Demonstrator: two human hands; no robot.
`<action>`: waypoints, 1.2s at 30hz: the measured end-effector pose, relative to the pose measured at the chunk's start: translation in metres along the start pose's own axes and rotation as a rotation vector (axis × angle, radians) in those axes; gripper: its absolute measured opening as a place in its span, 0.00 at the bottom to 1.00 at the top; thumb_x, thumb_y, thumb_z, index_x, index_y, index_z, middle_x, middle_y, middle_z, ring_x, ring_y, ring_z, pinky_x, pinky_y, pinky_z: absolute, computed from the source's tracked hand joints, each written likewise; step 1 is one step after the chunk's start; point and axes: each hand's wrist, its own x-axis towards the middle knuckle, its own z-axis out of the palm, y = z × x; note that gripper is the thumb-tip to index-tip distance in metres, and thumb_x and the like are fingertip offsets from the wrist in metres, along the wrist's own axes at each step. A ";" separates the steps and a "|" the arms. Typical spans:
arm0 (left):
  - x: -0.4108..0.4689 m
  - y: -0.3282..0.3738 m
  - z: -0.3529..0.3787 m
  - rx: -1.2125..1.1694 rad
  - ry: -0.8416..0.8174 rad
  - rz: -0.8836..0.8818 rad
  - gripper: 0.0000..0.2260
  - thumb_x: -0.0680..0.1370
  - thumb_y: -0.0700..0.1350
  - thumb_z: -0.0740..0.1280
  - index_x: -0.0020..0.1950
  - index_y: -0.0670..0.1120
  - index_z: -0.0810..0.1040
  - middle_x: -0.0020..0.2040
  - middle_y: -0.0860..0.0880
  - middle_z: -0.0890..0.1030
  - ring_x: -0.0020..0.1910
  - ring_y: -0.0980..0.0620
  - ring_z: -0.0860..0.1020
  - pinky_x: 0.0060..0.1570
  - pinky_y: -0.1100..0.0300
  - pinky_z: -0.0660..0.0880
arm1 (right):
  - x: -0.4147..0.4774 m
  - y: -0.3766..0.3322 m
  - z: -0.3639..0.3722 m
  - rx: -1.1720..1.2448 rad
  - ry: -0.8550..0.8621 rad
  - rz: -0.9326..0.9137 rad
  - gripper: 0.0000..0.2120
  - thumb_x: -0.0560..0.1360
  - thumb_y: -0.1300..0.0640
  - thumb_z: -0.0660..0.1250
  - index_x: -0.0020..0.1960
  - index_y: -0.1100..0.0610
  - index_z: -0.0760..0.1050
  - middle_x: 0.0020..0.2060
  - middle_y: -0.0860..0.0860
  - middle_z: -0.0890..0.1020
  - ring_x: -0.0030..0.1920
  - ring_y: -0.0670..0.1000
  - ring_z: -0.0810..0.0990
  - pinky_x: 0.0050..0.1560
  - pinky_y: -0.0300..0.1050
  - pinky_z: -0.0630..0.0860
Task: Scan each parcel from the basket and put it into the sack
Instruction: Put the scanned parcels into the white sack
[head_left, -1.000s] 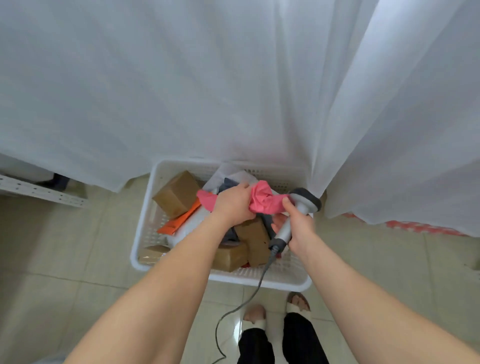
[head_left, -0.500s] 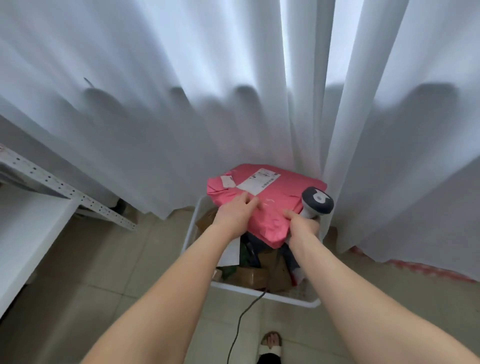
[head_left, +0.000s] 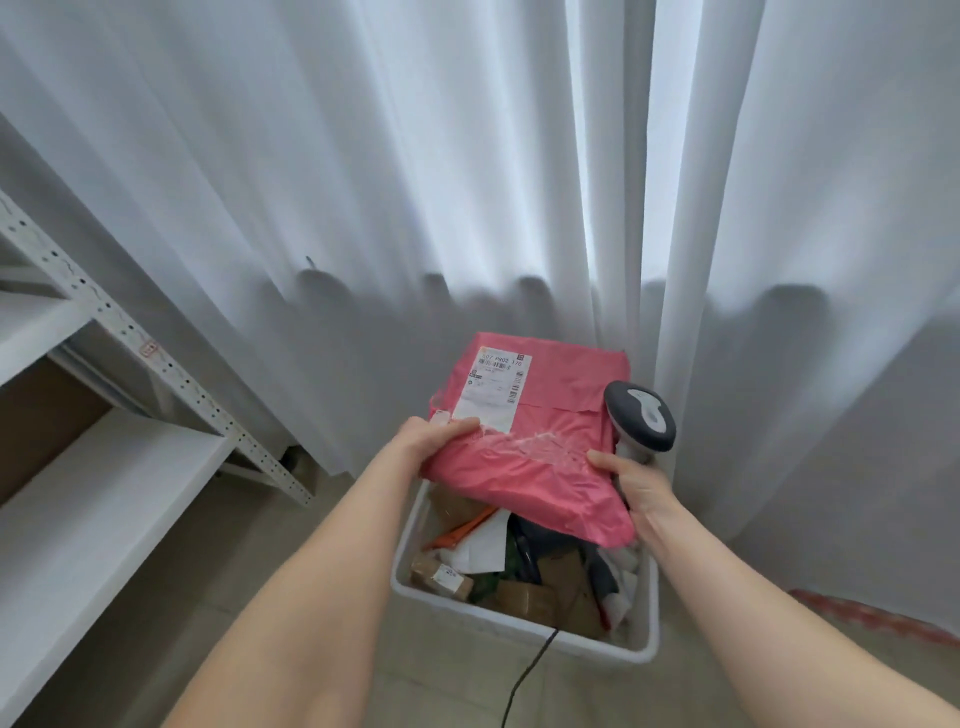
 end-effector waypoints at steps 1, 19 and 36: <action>-0.003 0.001 -0.005 -0.001 -0.060 -0.020 0.38 0.65 0.59 0.77 0.68 0.39 0.71 0.61 0.43 0.78 0.56 0.45 0.79 0.50 0.55 0.78 | -0.005 -0.006 0.004 -0.021 0.000 -0.021 0.26 0.62 0.68 0.78 0.59 0.65 0.77 0.51 0.62 0.83 0.51 0.63 0.83 0.55 0.61 0.79; -0.035 0.022 -0.020 -0.257 -0.102 0.056 0.23 0.74 0.44 0.73 0.66 0.39 0.71 0.61 0.42 0.78 0.58 0.43 0.78 0.59 0.50 0.76 | -0.096 -0.057 0.100 -0.161 -0.134 -0.230 0.04 0.75 0.64 0.69 0.47 0.62 0.74 0.28 0.55 0.77 0.22 0.47 0.72 0.24 0.38 0.72; -0.043 0.026 -0.013 -0.203 -0.082 0.144 0.26 0.77 0.43 0.70 0.72 0.39 0.67 0.70 0.44 0.72 0.65 0.44 0.73 0.65 0.51 0.70 | -0.134 -0.080 0.113 -0.194 -0.136 -0.159 0.03 0.73 0.66 0.66 0.41 0.61 0.74 0.26 0.53 0.74 0.19 0.46 0.69 0.22 0.34 0.69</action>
